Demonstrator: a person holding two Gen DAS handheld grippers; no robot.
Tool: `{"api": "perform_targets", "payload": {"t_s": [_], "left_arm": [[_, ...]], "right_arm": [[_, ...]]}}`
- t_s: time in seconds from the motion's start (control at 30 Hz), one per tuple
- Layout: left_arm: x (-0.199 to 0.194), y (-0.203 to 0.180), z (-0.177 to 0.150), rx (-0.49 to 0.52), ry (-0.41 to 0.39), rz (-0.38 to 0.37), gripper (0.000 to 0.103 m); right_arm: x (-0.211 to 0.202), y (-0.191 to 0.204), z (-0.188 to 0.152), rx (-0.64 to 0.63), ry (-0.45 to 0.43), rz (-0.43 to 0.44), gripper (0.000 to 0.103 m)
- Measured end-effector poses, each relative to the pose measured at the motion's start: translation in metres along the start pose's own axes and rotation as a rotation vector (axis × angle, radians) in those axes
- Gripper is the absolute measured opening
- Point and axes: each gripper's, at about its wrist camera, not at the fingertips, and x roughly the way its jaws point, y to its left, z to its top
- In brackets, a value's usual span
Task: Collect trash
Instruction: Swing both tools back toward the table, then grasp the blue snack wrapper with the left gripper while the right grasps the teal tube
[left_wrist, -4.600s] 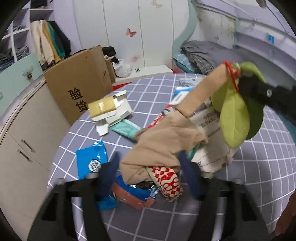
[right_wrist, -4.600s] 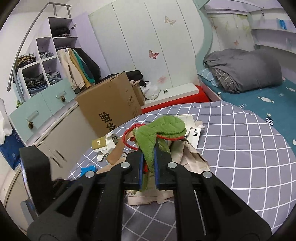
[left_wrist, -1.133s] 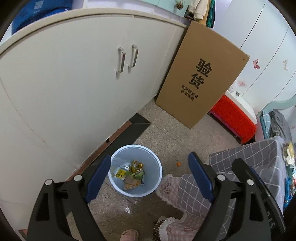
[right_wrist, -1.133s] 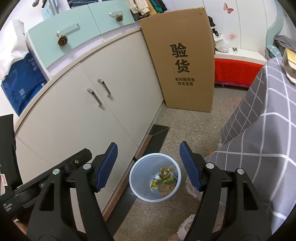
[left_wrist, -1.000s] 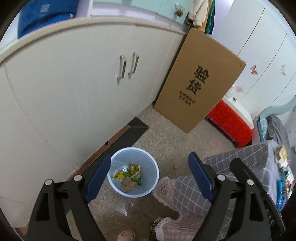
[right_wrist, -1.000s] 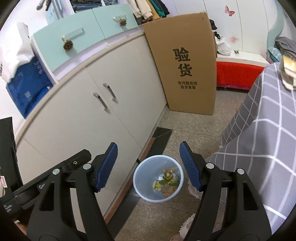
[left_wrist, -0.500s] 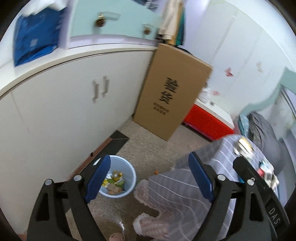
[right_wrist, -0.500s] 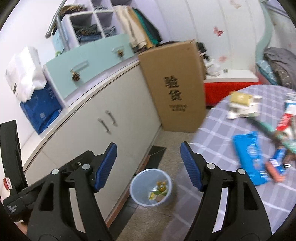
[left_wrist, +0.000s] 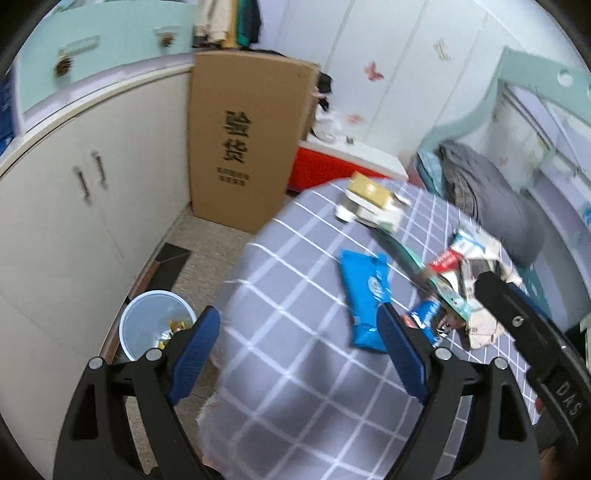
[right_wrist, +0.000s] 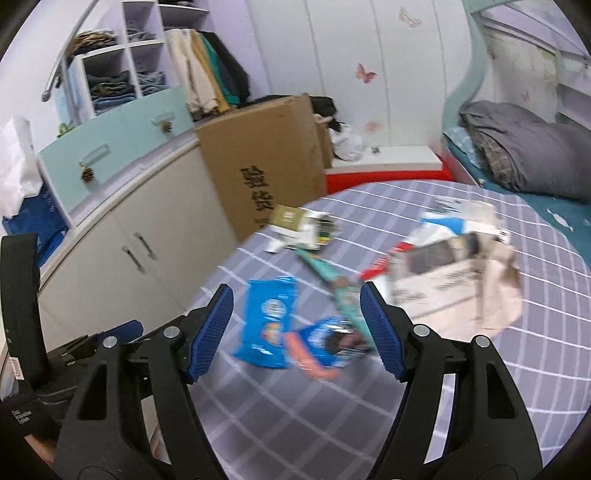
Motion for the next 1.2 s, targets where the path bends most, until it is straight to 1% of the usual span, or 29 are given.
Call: {"api": "perform_targets", "payload": {"t_s": [0.17, 0.3, 0.43, 0.47, 0.5, 0.53, 0.57, 0.6, 0.67, 0.7, 0.73, 0.83, 0.93, 1.1, 1.17, 1.2], "left_arm": [[0.018, -0.029, -0.004, 0.049, 0.037, 0.009, 0.085], [0.034, -0.044, -0.001, 0.099, 0.059, 0.025, 0.085], [0.049, -0.058, 0.002, 0.149, 0.064, 0.059, 0.074], [0.055, -0.059, 0.002, 0.154, 0.079, 0.075, 0.067], [0.059, -0.058, 0.002, 0.147, 0.095, 0.082, 0.055], [0.059, -0.057, 0.003, 0.143, 0.09, 0.088, 0.052], [0.058, -0.057, 0.004, 0.139, 0.085, 0.088, 0.035], [0.058, -0.055, 0.005, 0.132, 0.09, 0.082, 0.029], [0.053, -0.049, 0.01, 0.102, 0.072, 0.051, 0.016], [0.05, -0.047, 0.011, 0.097, 0.062, 0.038, 0.014], [0.046, -0.045, 0.012, 0.093, 0.052, 0.032, 0.013], [0.038, -0.039, 0.016, 0.083, 0.019, 0.018, 0.009], [0.034, -0.033, 0.019, 0.074, 0.012, -0.009, 0.008], [0.03, -0.021, 0.017, 0.036, 0.003, -0.068, 0.007], [0.028, -0.018, 0.018, 0.033, -0.004, -0.076, 0.007], [0.026, -0.017, 0.018, 0.033, -0.01, -0.082, 0.007]], "right_arm": [[0.004, -0.032, -0.001, 0.009, 0.036, -0.016, 0.07], [0.009, -0.041, -0.002, -0.03, 0.045, -0.053, 0.07], [0.021, -0.044, 0.002, -0.078, 0.07, -0.076, 0.07], [0.023, -0.044, 0.002, -0.087, 0.076, -0.076, 0.07], [0.026, -0.043, 0.002, -0.102, 0.08, -0.079, 0.07], [0.029, -0.042, 0.003, -0.117, 0.082, -0.087, 0.068], [0.032, -0.04, 0.004, -0.131, 0.083, -0.091, 0.064], [0.036, -0.038, 0.005, -0.146, 0.09, -0.088, 0.062], [0.043, -0.034, 0.006, -0.171, 0.102, -0.084, 0.053], [0.046, -0.032, 0.006, -0.182, 0.106, -0.08, 0.051], [0.05, -0.029, 0.008, -0.193, 0.112, -0.078, 0.048], [0.062, -0.019, 0.009, -0.23, 0.135, -0.074, 0.043], [0.075, -0.015, 0.007, -0.235, 0.17, -0.07, 0.037], [0.09, -0.006, 0.001, -0.264, 0.215, -0.09, 0.034], [0.093, -0.005, 0.001, -0.27, 0.228, -0.101, 0.027], [0.094, -0.005, 0.001, -0.274, 0.231, -0.105, 0.025]]}}
